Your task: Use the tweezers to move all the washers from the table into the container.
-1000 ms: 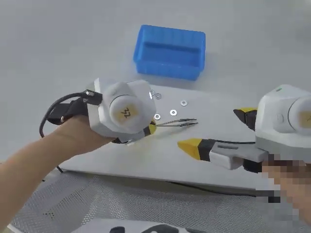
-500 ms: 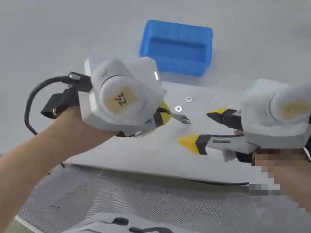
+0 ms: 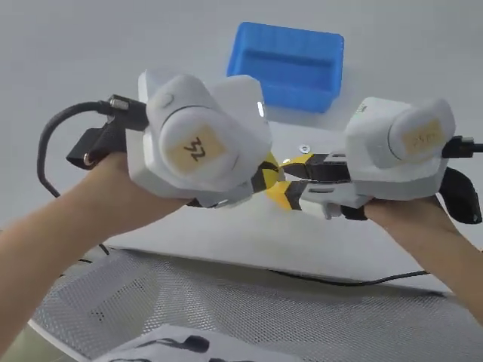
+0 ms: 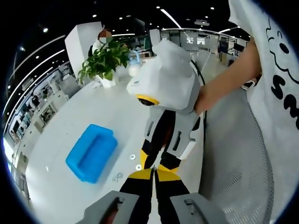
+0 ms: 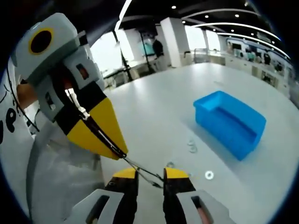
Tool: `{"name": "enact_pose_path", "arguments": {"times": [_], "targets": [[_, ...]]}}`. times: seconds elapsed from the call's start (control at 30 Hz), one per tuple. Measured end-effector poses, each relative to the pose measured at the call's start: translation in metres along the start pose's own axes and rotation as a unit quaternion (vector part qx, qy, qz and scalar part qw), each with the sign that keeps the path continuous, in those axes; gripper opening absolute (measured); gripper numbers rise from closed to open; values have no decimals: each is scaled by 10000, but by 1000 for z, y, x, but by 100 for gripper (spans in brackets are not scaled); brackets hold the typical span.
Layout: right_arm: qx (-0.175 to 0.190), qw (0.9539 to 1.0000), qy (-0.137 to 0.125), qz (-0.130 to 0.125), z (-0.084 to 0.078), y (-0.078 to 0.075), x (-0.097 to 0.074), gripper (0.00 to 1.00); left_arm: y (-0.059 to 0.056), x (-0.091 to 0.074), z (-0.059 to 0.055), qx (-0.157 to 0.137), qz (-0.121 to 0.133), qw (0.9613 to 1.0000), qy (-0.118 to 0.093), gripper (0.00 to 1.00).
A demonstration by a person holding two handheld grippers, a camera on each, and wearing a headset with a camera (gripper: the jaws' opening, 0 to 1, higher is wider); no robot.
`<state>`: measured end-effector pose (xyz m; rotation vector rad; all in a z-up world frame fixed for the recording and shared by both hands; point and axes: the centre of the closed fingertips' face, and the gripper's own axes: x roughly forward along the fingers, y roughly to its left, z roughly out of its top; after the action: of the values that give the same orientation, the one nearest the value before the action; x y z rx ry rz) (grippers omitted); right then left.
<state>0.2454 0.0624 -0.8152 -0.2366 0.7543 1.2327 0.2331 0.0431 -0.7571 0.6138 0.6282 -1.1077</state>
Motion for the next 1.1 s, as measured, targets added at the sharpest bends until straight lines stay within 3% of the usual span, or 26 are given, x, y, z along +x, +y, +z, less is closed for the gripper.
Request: {"name": "enact_pose_path", "arguments": {"times": [0.17, 0.53, 0.73, 1.1], "targets": [[196, 9996, -69, 181, 5, 2, 4, 14, 6, -3, 0, -65, -10, 9999, 76, 0], [335, 9987, -294, 252, 24, -9, 15, 13, 26, -8, -4, -90, 171, 9998, 113, 0], [405, 9984, -296, 268, 24, -11, 22, 14, 29, -5, -9, -63, 164, 9996, 199, 0], [473, 9981, -307, 231, 25, -14, 22, 13, 34, -4, -6, -49, 181, 9996, 192, 0]]}}
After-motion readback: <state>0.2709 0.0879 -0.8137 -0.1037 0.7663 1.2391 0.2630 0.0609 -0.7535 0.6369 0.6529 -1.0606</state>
